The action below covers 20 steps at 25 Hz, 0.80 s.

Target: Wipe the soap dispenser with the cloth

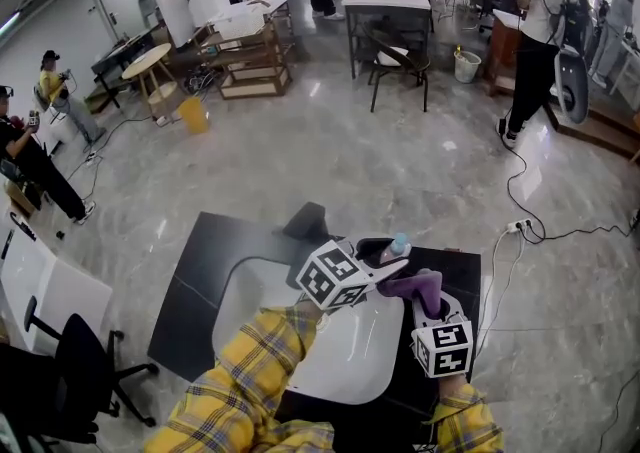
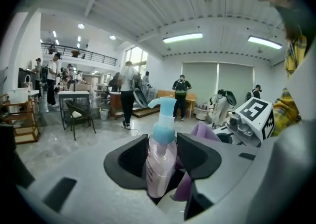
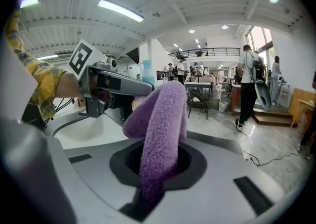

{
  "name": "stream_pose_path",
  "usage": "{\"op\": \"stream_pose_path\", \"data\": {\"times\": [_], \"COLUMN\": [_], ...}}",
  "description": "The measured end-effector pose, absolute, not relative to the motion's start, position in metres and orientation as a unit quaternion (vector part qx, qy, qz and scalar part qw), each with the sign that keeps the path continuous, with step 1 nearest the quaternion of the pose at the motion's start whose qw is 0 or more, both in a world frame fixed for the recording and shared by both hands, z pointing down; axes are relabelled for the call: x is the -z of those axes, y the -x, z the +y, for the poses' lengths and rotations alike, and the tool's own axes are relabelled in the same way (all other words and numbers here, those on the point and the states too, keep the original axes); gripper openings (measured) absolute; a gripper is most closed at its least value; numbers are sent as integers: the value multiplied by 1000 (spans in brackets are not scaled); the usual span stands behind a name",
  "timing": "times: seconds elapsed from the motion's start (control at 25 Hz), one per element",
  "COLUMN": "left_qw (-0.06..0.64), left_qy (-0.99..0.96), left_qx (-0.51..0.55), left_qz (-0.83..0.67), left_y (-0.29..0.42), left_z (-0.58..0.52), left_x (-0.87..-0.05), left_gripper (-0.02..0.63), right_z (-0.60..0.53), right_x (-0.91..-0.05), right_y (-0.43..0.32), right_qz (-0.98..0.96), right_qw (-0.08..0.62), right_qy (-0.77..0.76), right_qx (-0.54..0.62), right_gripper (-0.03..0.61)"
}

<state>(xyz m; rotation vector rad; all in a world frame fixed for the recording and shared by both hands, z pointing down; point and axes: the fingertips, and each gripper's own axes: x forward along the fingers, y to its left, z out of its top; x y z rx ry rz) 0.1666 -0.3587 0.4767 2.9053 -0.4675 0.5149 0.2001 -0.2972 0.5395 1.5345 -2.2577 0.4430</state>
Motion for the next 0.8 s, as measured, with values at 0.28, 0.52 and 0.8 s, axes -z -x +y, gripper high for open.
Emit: {"op": "stream_pose_path", "data": {"times": [0.28,0.52,0.8], "left_qw": [81,76,82], "left_qy": [-977,-981,-973], "left_qx": [-166,-151,-136], "left_qz": [-107,-98,-165], "left_y": [-169,-169,-165], "left_z": [-360,-361,-366], "left_x": [-477,-476,-471], "left_gripper": [179,179,215], "right_z": [-298,-300,-301], "right_x": [-543,-542,-541], "right_y": [-206,-207,-208], "right_qz": [-803,-804,-803], "right_qw": [187,184,178], "right_qy": [-542,-541,-543], "right_qx": [-162,-165,-167], "right_gripper": [37,37,37]}}
